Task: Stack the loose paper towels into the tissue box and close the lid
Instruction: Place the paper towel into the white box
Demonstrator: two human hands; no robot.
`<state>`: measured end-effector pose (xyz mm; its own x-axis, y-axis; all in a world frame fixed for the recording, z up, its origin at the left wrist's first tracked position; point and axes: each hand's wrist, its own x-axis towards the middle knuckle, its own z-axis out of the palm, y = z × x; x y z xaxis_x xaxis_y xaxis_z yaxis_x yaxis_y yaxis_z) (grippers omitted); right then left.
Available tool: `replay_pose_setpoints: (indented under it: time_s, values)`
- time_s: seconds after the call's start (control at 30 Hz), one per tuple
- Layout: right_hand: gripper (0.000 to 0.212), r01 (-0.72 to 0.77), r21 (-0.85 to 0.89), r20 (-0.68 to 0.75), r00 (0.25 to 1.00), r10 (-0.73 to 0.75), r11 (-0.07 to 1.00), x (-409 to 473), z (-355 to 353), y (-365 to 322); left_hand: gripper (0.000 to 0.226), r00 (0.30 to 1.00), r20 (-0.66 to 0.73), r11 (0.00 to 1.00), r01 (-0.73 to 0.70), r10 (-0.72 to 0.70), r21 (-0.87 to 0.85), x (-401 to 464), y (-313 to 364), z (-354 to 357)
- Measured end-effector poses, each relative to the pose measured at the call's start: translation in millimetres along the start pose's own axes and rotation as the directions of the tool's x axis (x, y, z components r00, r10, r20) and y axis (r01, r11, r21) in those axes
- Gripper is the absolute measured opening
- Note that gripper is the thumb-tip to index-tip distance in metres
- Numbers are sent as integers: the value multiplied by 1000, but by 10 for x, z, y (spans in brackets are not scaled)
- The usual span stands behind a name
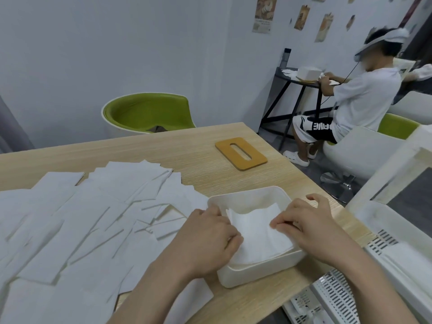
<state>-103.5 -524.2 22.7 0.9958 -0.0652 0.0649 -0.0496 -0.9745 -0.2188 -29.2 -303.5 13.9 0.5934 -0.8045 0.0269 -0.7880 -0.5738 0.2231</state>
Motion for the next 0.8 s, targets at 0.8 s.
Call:
replay_pose_setpoints:
  time_s: [0.8]
  values:
    - [46, 70, -173, 200, 979, -35, 982, 104, 35, 5, 41, 999, 53, 1000, 12, -11, -16, 97, -20, 11]
